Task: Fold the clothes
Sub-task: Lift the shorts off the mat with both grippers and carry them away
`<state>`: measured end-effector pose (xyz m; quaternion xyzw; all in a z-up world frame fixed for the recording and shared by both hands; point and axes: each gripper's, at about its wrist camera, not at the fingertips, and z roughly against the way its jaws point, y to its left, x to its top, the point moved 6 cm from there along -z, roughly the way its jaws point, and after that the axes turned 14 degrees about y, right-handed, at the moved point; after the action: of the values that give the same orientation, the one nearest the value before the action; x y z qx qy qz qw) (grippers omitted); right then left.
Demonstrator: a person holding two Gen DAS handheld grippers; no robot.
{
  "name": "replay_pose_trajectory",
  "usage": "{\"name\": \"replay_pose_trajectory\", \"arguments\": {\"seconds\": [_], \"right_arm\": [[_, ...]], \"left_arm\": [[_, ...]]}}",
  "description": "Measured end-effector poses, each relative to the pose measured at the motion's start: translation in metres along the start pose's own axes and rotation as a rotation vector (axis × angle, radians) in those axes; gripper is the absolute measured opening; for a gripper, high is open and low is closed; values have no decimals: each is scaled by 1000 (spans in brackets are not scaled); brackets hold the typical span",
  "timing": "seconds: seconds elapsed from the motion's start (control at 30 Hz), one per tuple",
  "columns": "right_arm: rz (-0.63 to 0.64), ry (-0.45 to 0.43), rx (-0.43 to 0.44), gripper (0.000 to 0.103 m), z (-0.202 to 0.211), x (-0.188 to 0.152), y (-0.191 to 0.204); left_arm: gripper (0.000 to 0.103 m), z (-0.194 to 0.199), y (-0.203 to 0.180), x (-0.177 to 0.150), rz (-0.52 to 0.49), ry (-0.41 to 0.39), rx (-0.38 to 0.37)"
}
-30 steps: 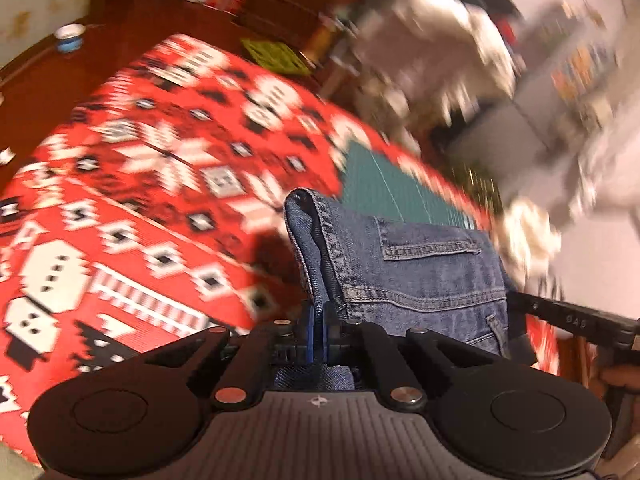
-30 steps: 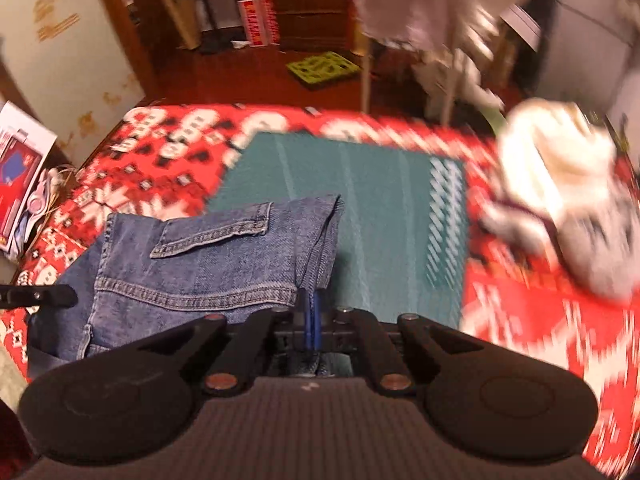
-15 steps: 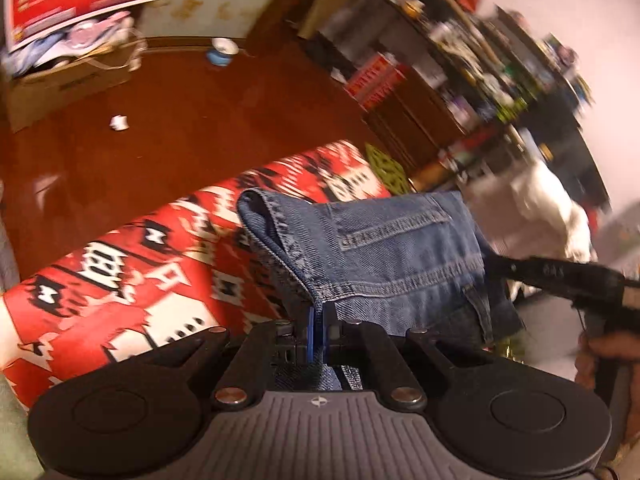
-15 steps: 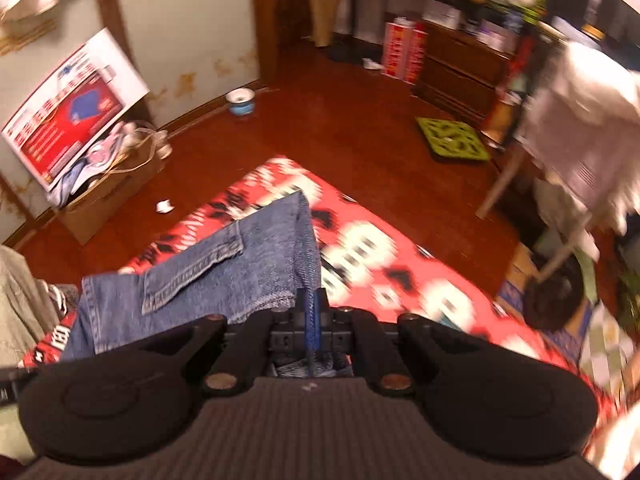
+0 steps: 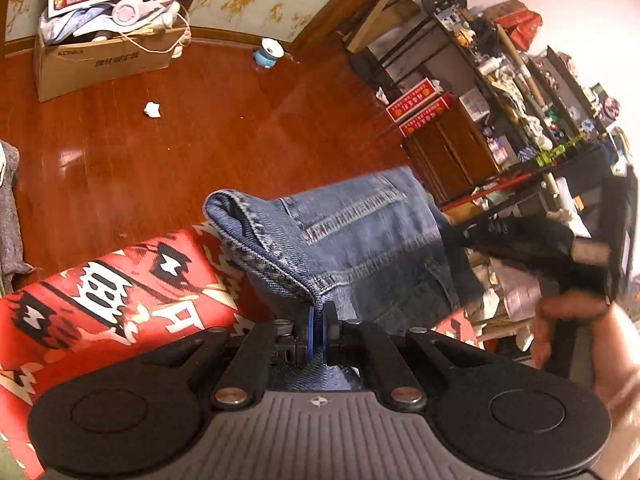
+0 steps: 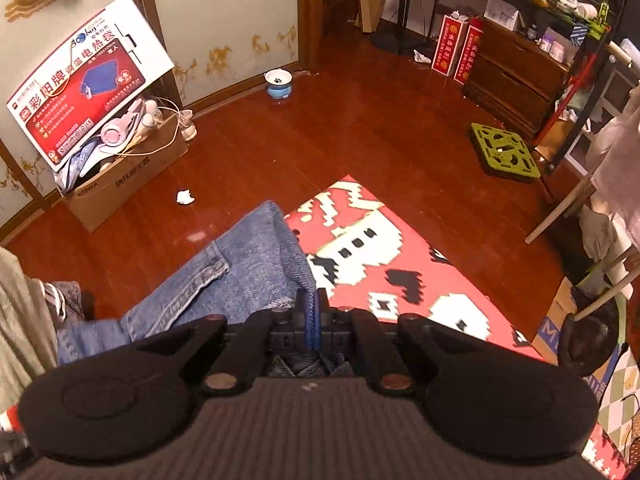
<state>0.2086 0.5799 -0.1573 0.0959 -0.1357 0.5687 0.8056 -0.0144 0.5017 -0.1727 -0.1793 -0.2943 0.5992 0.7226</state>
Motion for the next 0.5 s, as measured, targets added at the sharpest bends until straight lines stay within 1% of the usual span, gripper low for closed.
{"name": "replay_pose_trajectory", "arguments": {"seconds": [0.23,0.37,0.43,0.5], "right_arm": [[-37,43,-11,2,-42,0,-19],[-64,42,-27,3,-63,-4,-22],[-62,36,-43,5,-68,-7,-21],[-66,23,-50,12,-62,-10,-22]], "left_arm": [[4,-4,2,-5,-17,13,-9],[4,-4,12,-9,5,37,-8],[4,-4,17,-12,12,51,-5],[4,-5,19,-13,15,63,-12]]}}
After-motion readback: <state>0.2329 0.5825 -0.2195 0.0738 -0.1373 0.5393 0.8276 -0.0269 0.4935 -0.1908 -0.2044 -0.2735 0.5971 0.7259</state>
